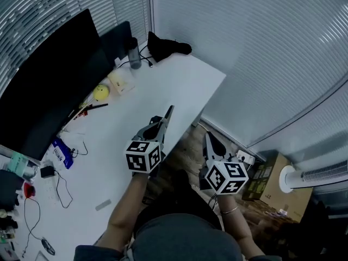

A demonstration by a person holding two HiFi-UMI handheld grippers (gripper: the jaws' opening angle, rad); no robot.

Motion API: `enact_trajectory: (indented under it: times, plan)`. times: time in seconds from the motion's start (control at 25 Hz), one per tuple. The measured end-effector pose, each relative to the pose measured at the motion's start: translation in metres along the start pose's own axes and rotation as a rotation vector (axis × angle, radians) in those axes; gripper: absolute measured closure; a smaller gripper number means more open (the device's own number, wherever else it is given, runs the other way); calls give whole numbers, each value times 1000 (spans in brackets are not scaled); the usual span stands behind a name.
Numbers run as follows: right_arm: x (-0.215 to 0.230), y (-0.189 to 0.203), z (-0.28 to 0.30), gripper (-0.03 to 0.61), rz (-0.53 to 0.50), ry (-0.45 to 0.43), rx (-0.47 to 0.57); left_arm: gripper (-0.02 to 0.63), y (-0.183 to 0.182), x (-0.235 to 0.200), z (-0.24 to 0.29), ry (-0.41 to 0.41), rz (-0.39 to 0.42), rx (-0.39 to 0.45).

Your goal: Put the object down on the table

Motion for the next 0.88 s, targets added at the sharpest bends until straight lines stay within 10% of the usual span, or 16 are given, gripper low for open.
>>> enact_trajectory:
  times: [0.88]
  plan:
    - [41,-34,79,575,-13,-103,-79,589,-42,-38,84,-97,-71,-24]
Point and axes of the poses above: the fingertips, and each gripper's own axes: z forward along the fingers, x to its right, y out of its underside, the point moved 10 cm from there along -z, backward along the fingers, and after that the axes turned 7 degrees about -x, right-handed, at the moved point
